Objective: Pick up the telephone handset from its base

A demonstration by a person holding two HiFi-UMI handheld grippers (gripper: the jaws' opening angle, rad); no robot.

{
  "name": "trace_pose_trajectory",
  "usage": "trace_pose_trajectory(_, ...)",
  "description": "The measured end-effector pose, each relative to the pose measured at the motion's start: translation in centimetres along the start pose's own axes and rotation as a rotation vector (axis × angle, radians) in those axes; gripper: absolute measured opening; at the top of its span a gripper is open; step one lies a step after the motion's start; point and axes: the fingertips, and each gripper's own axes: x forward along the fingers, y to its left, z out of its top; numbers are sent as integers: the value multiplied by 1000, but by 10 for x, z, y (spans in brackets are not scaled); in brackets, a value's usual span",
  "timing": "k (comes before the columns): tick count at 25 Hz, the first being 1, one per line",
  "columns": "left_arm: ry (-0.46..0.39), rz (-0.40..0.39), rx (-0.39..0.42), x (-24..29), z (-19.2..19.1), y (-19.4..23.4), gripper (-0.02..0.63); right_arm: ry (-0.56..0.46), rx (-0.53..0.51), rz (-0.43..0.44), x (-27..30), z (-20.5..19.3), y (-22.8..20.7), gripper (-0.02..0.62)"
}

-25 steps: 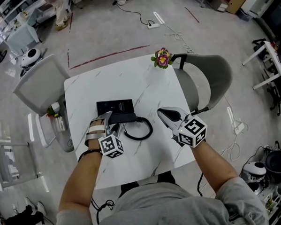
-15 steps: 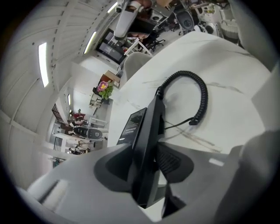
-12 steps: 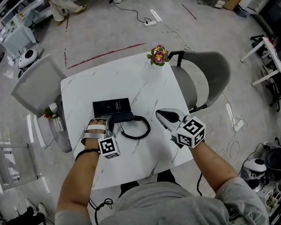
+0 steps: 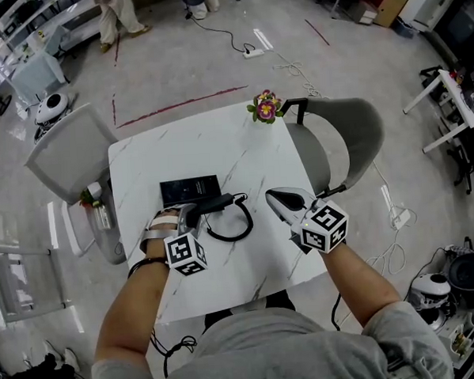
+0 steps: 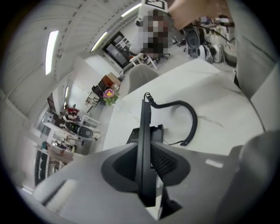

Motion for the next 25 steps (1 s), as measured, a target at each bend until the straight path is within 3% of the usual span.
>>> trace_pose_trajectory(7,-111,-208,-366,-44,18,8,140,-36,-17,-7,-14,32,4,3)
trace_pose_trajectory(10,-157,-232,-462,-71,25,18,140,-56,-23,-4,-23,48,11,3)
trace_pose_trajectory(17,-268,-121,-569,-141,36,68,140,-128,-64,14,-42,98,31,3)
trace_pose_trajectory(25,-441,75,-676,-228,41,132,140,-243,-164,52,-65,176,63,3)
